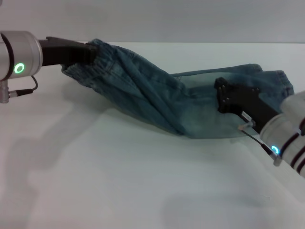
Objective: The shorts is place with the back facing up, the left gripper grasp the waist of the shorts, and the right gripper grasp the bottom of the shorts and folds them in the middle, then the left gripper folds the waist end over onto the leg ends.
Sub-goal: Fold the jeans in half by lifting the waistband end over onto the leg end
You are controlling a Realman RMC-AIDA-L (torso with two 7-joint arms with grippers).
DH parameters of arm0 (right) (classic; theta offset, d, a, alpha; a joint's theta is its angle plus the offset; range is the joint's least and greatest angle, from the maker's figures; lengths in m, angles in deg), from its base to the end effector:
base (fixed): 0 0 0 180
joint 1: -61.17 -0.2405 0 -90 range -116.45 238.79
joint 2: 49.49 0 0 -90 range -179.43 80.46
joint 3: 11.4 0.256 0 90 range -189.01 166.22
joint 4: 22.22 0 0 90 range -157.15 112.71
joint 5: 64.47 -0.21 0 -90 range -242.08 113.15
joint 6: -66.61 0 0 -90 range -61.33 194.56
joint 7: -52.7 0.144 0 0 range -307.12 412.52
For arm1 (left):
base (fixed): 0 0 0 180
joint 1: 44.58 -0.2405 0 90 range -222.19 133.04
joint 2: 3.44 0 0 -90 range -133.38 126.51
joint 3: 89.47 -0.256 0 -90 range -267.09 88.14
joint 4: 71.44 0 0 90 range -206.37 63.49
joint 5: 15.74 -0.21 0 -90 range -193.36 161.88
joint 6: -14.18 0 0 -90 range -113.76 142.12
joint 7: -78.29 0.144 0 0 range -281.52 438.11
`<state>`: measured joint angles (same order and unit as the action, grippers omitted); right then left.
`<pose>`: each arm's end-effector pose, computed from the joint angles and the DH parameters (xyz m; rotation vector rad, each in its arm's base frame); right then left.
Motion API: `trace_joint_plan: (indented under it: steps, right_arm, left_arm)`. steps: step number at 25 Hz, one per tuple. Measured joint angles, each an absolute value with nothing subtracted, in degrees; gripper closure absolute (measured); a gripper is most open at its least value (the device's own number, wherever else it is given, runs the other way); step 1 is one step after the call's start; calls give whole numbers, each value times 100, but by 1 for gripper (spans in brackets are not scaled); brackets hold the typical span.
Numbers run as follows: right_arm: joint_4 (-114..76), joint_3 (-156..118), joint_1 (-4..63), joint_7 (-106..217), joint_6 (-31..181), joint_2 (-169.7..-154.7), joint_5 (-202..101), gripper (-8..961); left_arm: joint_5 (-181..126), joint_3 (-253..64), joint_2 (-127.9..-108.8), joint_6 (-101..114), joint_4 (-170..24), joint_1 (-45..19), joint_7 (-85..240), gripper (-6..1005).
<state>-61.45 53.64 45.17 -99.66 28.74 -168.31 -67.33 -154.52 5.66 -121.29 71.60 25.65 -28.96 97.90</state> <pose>0.2594 0.3339 -0.0743 -1.9907 0.7286 0.7620 -0.1595 0.3588 0.0482 -2.1816 -0.9234 -0.2843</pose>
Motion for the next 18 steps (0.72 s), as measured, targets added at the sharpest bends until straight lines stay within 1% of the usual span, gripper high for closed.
trace_joint_plan:
  steps: [8,18]
  right_arm:
    - [-5964,5065,3716,-9508,3569,-16848,-6727,953]
    - [-6005,4402,3186,-9009,3741,-16850,-6735,954]
  left_arm:
    - [-14985,542,-12137,7148,2922,-2900,10041,977]
    - [-14464,568,-12139,7111,3089,-2863,10349,977]
